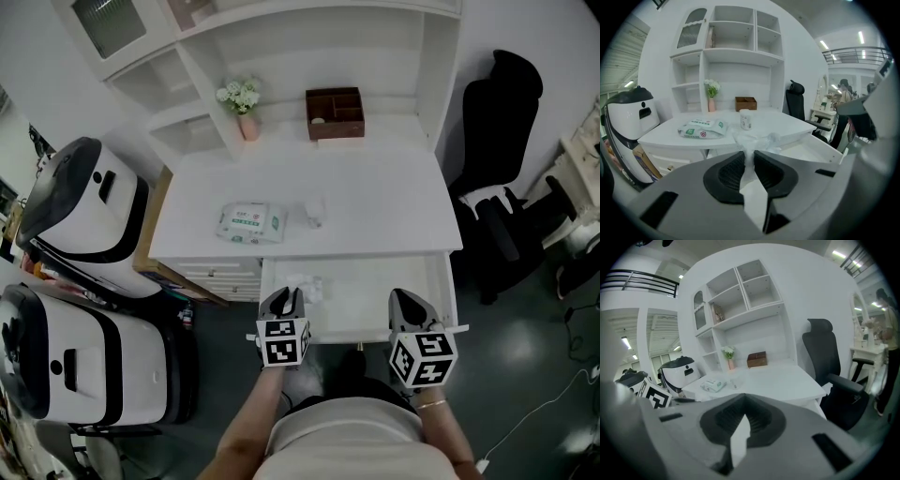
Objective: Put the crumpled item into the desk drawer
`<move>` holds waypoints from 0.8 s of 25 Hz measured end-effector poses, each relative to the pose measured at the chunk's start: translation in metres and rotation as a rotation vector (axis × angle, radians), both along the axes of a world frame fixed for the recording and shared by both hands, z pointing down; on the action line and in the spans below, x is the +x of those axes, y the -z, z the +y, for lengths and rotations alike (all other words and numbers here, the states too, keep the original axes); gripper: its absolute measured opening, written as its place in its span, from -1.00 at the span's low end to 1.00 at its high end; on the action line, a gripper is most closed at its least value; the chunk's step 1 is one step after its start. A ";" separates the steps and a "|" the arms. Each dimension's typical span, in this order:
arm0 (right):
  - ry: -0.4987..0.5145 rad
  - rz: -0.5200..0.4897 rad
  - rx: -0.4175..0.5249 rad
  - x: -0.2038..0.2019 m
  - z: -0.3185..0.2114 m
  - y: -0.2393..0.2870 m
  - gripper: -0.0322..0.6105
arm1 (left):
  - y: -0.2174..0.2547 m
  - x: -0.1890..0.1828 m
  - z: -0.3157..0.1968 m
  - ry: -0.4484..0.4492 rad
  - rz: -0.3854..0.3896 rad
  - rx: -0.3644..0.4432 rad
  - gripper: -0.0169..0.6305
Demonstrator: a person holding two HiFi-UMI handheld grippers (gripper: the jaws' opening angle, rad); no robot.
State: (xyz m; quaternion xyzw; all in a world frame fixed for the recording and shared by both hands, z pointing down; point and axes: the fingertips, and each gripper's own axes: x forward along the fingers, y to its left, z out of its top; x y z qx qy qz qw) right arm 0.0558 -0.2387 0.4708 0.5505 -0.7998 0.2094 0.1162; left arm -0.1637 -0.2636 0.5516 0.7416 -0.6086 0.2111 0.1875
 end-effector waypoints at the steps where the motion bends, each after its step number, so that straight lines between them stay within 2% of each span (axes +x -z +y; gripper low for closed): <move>1: 0.000 0.001 -0.002 0.000 -0.002 0.000 -0.89 | -0.006 0.000 -0.002 0.002 0.004 -0.017 -0.77; 9: -0.012 0.014 -0.026 0.004 -0.013 -0.006 -0.89 | -0.038 0.001 -0.022 0.027 -0.008 -0.124 -0.77; 20: -0.022 0.011 -0.048 0.013 -0.027 -0.013 -0.89 | -0.087 0.010 -0.047 -0.010 -0.056 -0.267 -0.77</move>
